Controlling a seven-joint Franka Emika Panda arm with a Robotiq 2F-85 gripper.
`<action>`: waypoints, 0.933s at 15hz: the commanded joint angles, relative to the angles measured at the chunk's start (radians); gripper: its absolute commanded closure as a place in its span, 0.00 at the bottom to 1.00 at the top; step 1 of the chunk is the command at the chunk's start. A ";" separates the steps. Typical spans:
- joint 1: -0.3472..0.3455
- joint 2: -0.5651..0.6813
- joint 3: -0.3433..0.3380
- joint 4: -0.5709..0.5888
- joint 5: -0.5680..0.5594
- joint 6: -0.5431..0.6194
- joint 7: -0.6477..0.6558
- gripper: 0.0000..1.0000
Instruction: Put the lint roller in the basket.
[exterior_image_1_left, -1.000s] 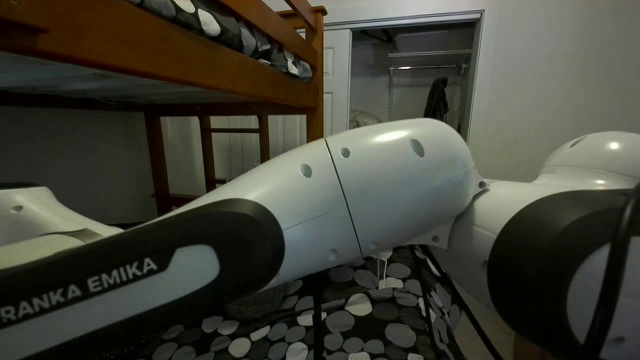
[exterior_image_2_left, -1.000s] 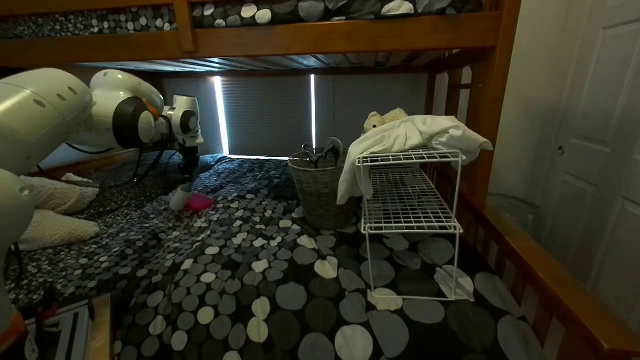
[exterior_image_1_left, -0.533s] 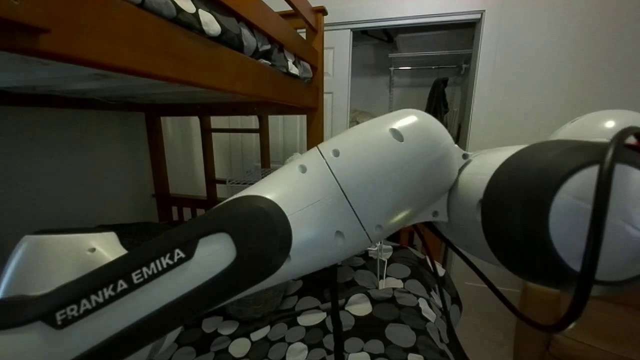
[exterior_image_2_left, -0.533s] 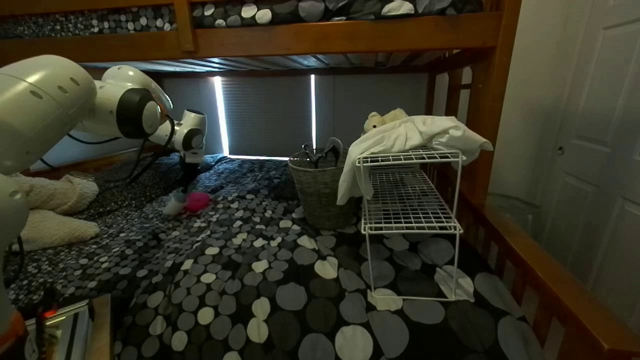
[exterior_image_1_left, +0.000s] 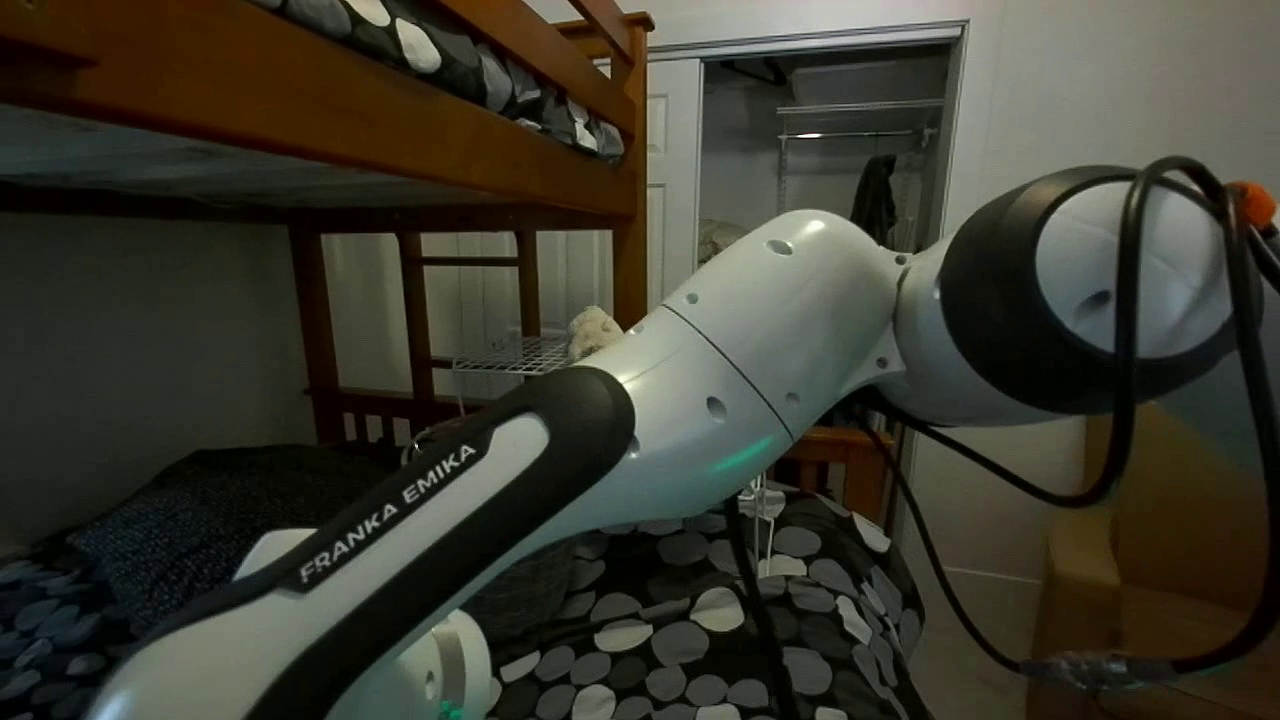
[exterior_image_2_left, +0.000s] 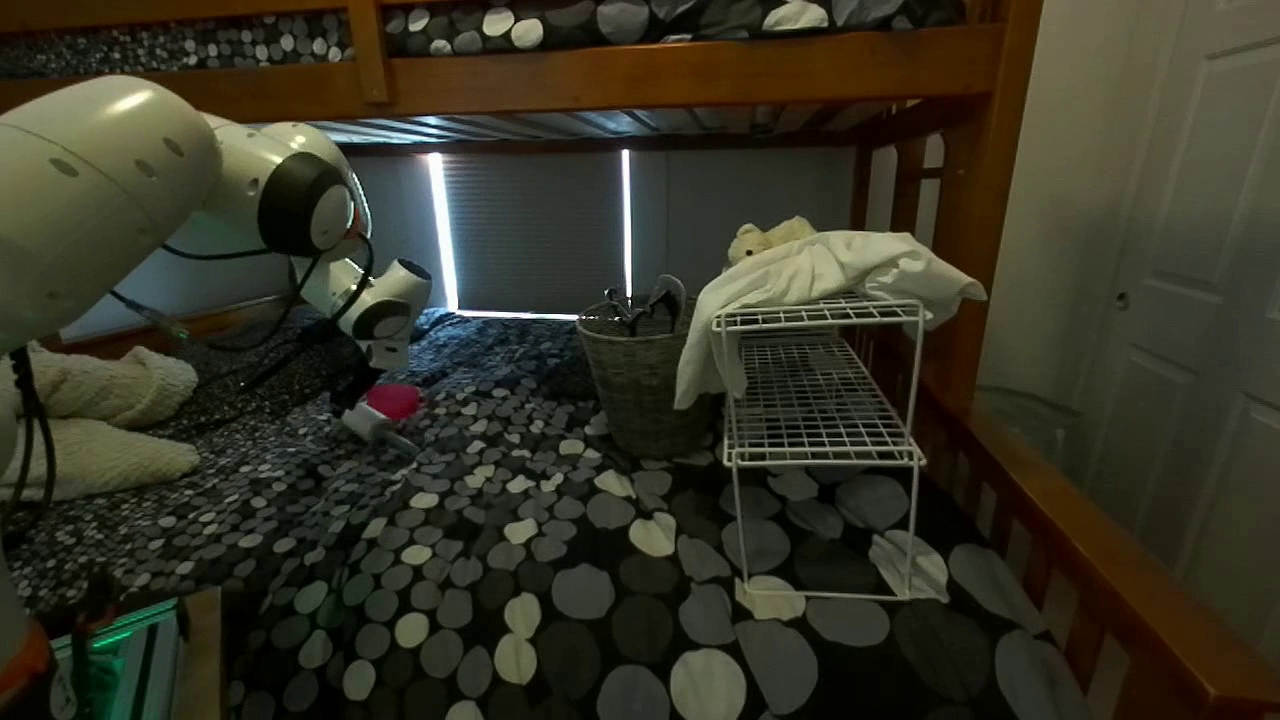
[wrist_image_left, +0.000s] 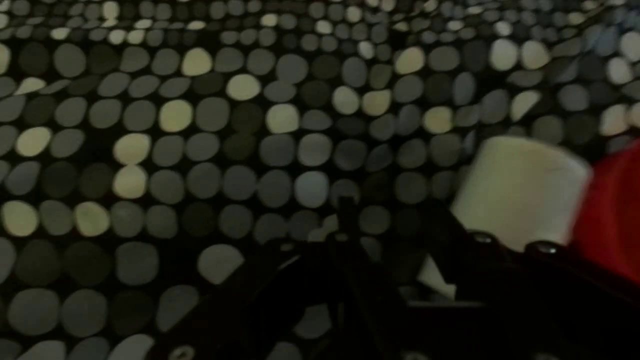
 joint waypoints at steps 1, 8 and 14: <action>-0.010 -0.148 -0.076 -0.240 0.032 -0.057 0.065 0.31; 0.152 -0.272 -0.291 -0.283 -0.187 -0.071 0.347 0.00; 0.218 -0.239 -0.340 -0.197 -0.263 -0.046 0.526 0.00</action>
